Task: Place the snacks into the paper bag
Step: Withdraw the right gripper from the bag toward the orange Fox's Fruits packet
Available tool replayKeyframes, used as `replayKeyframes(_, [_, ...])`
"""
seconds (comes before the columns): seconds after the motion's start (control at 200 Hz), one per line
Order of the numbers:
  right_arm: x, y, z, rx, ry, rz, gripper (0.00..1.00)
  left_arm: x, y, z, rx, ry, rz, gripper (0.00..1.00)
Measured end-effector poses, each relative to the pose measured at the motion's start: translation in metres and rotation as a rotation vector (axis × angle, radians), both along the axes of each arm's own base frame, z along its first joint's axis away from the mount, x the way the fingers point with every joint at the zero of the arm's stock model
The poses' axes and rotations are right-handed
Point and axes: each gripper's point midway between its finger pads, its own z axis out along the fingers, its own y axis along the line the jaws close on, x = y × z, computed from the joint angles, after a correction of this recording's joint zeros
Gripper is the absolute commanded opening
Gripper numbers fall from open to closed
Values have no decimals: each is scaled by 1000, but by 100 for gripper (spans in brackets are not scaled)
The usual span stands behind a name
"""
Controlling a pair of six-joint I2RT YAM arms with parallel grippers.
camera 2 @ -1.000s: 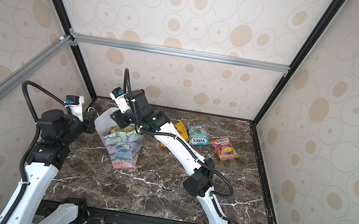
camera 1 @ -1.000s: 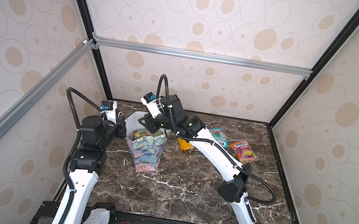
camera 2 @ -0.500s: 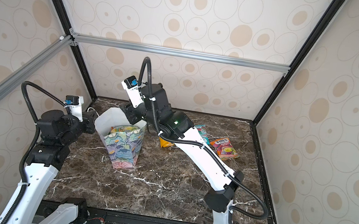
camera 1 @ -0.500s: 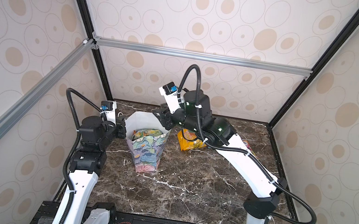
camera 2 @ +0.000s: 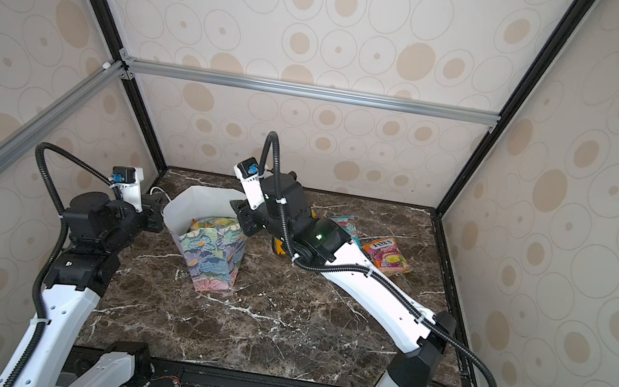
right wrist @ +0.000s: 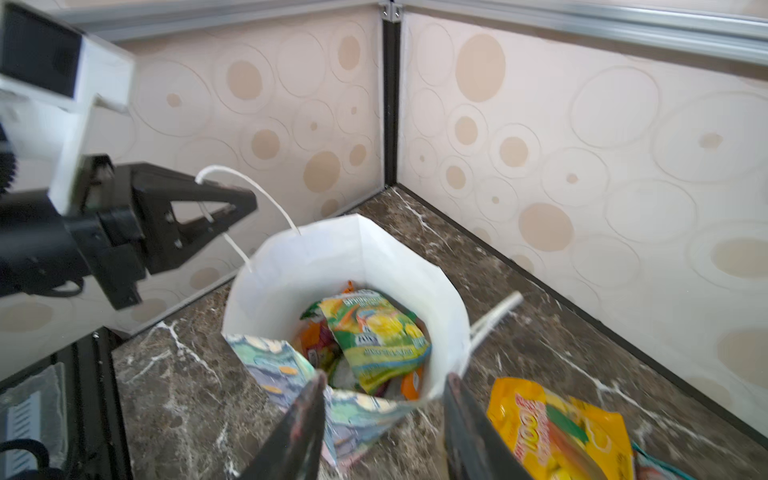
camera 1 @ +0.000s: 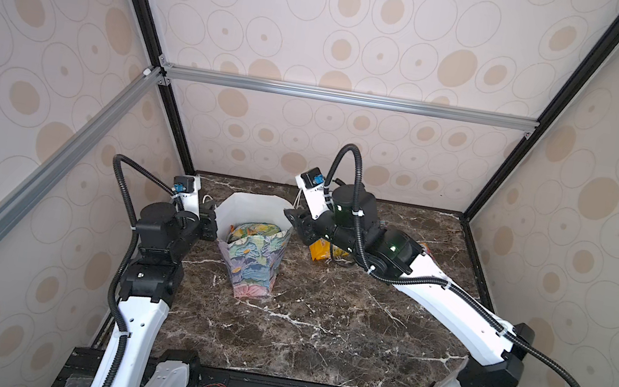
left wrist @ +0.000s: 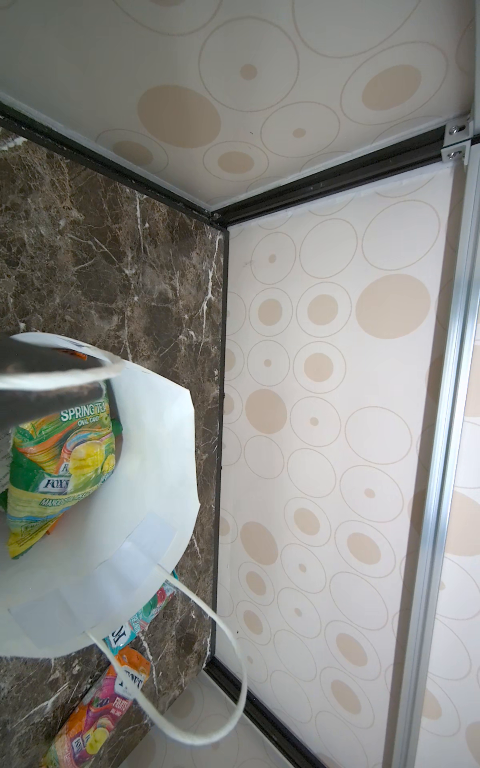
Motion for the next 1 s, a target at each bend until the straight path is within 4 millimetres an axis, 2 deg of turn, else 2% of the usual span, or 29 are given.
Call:
replayKeyframes(0.07, [-1,-32,-4,6,-11,-65,55,0,1,0,1,-2,6,0])
replayKeyframes(0.155, [6,-80,-11,38,-1,-177,61,0,2,0,3,-4,14,0])
replayKeyframes(0.225, [17,-124,-28,61,23,-296,65,0,2,0,3,-7,14,0])
replayKeyframes(0.31, [29,-172,-68,56,93,-444,70,0,2,0,4,-7,14,0])
replayKeyframes(0.385, [34,-200,-113,36,186,-537,78,1,3,0,3,-8,14,0])
replayKeyframes(0.495, [28,-227,-178,-12,336,-622,83,2,2,0,3,-7,10,0])
replayKeyframes(0.58, [19,-244,-208,-30,411,-676,88,4,1,-2,1,-2,5,0])
replayKeyframes(0.655, [16,-256,-217,-21,442,-712,91,5,1,-3,1,-1,4,0])
replayKeyframes(0.835, [28,-282,-217,34,457,-806,95,7,0,-4,-1,4,-5,0])
replayKeyframes(1.0, [45,-299,-251,5,562,-868,95,8,-1,-5,-2,7,-7,0])
